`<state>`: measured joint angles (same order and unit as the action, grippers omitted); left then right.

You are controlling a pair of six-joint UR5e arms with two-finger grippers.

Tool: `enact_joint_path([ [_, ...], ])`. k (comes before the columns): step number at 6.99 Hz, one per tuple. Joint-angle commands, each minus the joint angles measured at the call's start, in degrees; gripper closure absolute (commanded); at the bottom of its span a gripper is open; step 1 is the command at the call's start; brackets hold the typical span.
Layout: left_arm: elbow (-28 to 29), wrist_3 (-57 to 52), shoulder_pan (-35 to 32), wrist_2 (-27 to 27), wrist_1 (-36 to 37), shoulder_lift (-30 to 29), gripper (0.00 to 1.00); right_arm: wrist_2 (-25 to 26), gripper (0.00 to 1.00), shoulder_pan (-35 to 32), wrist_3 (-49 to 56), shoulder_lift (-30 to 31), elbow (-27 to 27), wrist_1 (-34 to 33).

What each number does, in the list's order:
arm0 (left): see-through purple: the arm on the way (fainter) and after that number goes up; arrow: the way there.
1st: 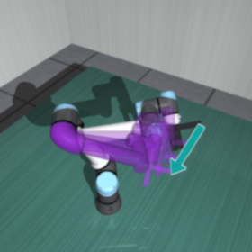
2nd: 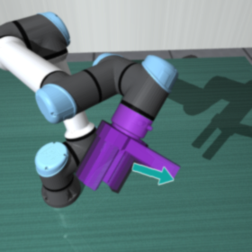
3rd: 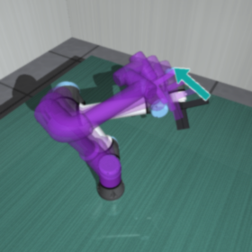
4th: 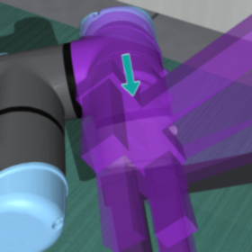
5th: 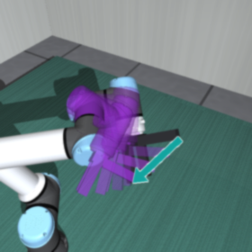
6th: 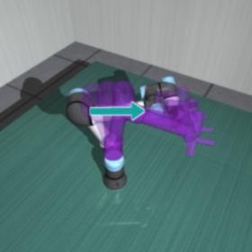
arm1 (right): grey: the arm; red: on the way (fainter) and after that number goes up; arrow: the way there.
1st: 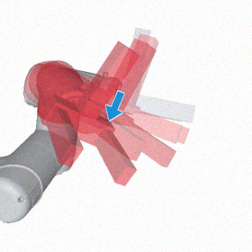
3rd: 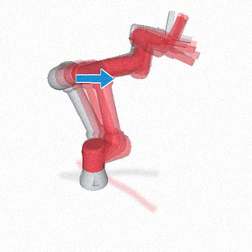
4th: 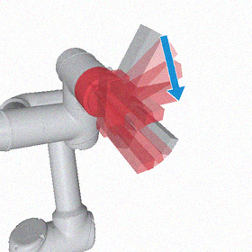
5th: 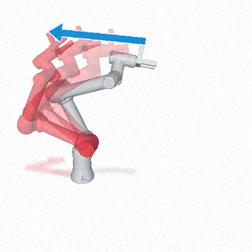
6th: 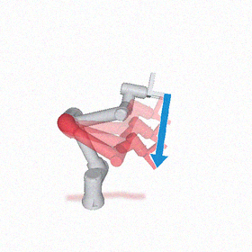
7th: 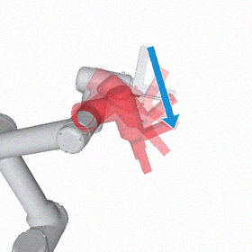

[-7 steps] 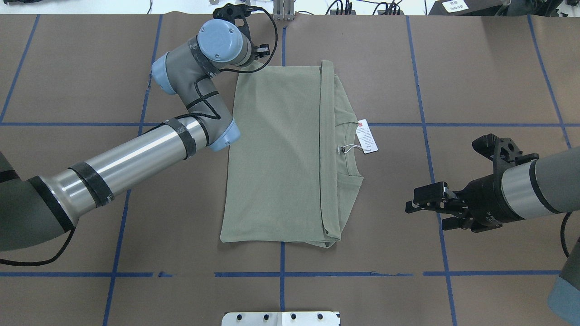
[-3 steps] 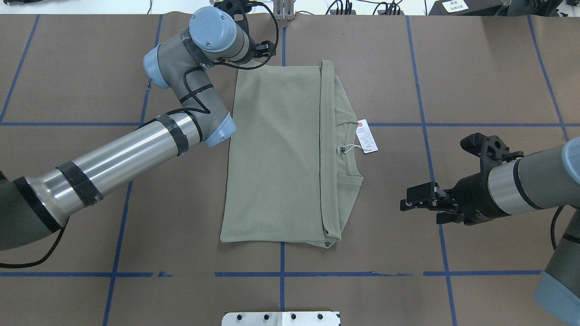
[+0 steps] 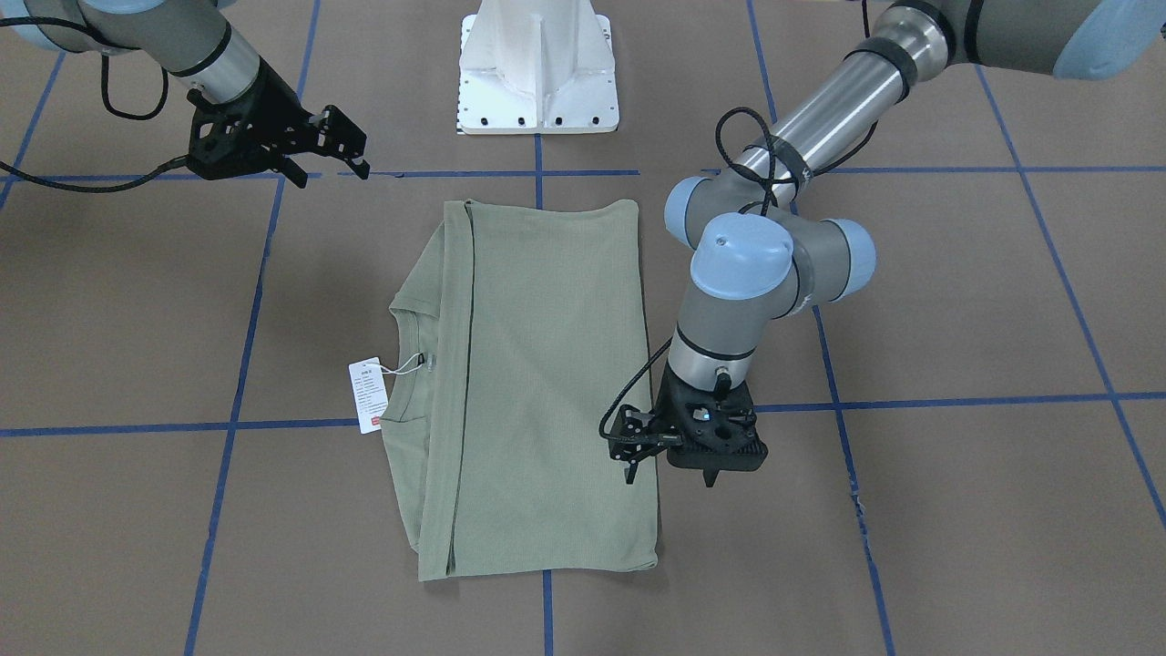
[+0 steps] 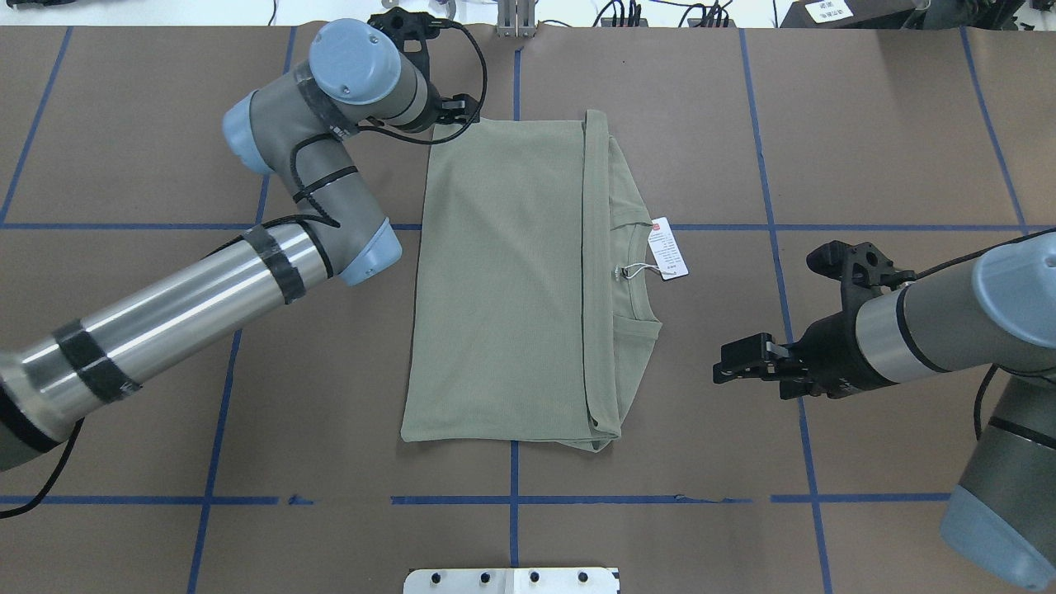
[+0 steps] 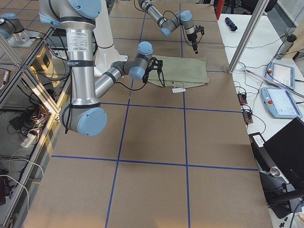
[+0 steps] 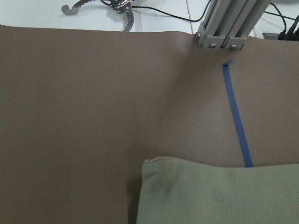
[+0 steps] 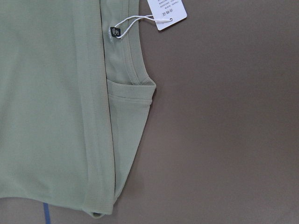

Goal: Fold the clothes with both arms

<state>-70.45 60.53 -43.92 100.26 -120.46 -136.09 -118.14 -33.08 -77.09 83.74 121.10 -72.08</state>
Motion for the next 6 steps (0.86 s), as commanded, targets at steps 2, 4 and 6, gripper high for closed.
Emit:
enact_joint_path([
  [2,-22.8,-4.8,0.0,2.6,15.5,10.0,0.0,9.0,0.0,6.3,6.6,-20.7,-6.5,-25.0],
  [4,-32.1,-4.8,0.6,3.9,19.7,15.0,0.0,10.3,0.0,8.5,16.0,-26.1,-14.1,-25.1],
  [6,-31.7,-4.6,1.5,3.7,19.7,15.2,0.0,12.4,0.0,9.6,19.4,-27.7,-19.4,-25.0],
])
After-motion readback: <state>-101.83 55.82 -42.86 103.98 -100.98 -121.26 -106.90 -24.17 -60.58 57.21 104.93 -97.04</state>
